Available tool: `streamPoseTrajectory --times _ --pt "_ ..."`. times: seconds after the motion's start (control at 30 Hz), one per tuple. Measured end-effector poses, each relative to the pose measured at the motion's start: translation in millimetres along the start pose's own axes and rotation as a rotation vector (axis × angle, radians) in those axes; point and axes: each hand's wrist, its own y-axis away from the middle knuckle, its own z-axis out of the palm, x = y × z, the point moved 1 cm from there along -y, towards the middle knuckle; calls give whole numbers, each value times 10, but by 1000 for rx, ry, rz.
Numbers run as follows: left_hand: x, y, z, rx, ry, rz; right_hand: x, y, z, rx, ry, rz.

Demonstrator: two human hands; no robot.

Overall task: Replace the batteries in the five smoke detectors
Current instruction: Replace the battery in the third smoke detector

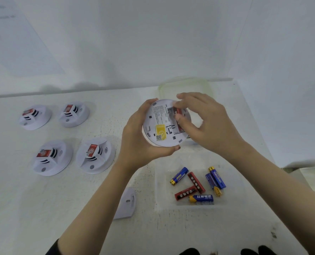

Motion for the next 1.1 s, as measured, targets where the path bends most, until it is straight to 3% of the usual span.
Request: streamPoseTrajectory --times 0.2,0.77,0.87,0.97,1.03,1.1 --pt "3 10 -18 50 -17 3 -72 36 -8 -100 -49 32" --pt "87 -9 45 78 71 18 -48 40 -30 -27 10 -130" --pt "48 -56 50 73 87 4 28 13 -40 -28 -142 -29" --pt "-13 -127 18 82 78 14 115 -7 -46 -63 -403 192" --pt "-68 -149 -21 87 48 4 209 -8 -40 -109 -347 277" --pt "-145 -141 -55 87 25 -11 313 -40 -47 -254 -113 291"
